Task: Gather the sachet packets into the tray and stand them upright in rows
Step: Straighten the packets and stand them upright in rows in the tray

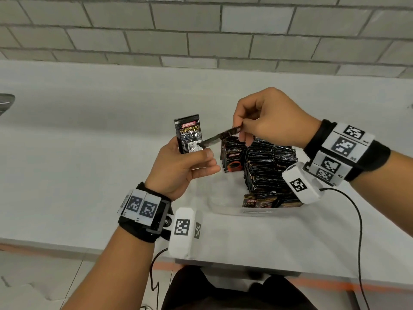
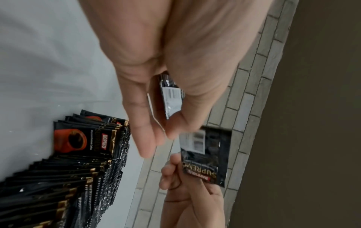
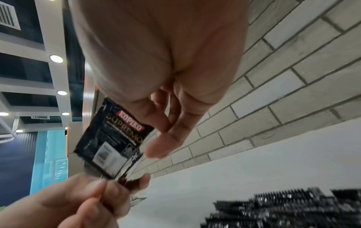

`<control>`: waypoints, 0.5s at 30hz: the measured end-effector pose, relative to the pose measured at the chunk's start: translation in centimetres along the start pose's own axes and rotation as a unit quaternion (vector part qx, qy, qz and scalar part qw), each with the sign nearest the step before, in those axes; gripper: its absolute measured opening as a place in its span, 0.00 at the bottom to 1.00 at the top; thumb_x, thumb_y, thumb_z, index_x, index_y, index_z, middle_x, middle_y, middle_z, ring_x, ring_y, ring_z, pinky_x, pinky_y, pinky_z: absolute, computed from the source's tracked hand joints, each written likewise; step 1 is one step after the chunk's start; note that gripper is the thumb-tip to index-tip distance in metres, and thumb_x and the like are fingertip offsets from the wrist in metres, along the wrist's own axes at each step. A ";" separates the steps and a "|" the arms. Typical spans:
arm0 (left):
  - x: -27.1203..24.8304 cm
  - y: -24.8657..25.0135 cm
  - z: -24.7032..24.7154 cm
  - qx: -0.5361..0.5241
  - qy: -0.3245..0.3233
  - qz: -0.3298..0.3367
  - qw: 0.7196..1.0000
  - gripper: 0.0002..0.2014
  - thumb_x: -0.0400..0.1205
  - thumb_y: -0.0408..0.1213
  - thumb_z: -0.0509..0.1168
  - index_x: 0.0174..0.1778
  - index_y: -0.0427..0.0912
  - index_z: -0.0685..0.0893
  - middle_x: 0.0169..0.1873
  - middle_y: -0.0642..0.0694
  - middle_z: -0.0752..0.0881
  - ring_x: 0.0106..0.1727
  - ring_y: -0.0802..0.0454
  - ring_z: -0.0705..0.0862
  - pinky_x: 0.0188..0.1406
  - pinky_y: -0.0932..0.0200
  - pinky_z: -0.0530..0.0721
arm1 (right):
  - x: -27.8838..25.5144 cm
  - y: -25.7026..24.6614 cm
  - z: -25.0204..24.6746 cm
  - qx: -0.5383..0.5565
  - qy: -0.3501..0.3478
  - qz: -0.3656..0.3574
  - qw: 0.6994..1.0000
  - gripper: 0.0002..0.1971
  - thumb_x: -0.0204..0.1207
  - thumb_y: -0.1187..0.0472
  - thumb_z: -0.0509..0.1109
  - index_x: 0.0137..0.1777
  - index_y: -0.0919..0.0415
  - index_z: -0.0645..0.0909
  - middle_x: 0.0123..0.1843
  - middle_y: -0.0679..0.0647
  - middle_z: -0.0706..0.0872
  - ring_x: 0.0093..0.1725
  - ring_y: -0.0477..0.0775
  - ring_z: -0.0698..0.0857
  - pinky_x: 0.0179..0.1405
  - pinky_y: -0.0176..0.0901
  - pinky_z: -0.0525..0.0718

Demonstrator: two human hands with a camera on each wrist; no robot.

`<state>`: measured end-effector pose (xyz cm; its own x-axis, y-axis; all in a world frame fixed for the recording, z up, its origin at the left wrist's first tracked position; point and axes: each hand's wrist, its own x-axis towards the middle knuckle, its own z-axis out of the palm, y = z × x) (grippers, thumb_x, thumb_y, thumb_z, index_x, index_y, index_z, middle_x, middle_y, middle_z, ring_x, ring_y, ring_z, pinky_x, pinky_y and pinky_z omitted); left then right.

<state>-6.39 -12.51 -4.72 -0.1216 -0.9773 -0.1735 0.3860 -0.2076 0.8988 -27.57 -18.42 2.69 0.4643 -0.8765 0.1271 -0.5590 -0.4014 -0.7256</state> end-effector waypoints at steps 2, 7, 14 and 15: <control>0.0 0.2 0.6 -0.008 -0.013 -0.019 1.000 0.14 0.81 0.16 0.66 0.59 0.34 0.79 0.35 0.40 0.87 0.35 0.41 0.91 0.40 0.47 0.92 | -0.3 -0.1 0.7 -0.010 0.006 -0.022 1.000 0.10 0.74 0.74 0.67 0.39 0.62 0.87 0.30 0.56 0.90 0.26 0.53 0.89 0.34 0.39 0.87; 0.0 0.7 0.9 -0.112 -0.047 -0.086 0.989 0.23 0.78 0.22 0.46 0.63 0.28 0.81 0.42 0.30 0.89 0.37 0.32 0.91 0.36 0.47 0.92 | 0.1 -0.3 1.0 -0.030 0.007 -0.088 0.996 0.10 0.74 0.76 0.68 0.41 0.63 0.88 0.41 0.56 0.88 0.32 0.51 0.88 0.32 0.38 0.86; 0.3 1.3 -0.1 -0.077 -0.036 -0.052 0.995 0.23 0.77 0.29 0.71 0.69 0.37 0.76 0.45 0.35 0.88 0.35 0.43 0.89 0.33 0.56 0.89 | -0.6 -0.1 0.3 -0.081 -0.008 -0.104 0.991 0.13 0.74 0.74 0.69 0.41 0.56 0.89 0.41 0.51 0.88 0.37 0.53 0.86 0.38 0.44 0.85; 0.2 1.1 0.1 -0.053 -0.043 -0.033 0.997 0.24 0.77 0.23 0.70 0.69 0.37 0.76 0.43 0.37 0.89 0.36 0.46 0.91 0.34 0.57 0.89 | -0.6 -0.1 0.3 -0.072 -0.006 -0.092 0.993 0.13 0.76 0.73 0.68 0.42 0.56 0.89 0.41 0.52 0.89 0.37 0.53 0.87 0.38 0.44 0.86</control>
<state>-6.12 -12.97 -3.75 -0.2252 -0.9553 -0.1917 0.4688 -0.2787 0.8381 -27.57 -17.79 2.44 0.5760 -0.7815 0.2395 -0.5558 -0.5893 -0.5863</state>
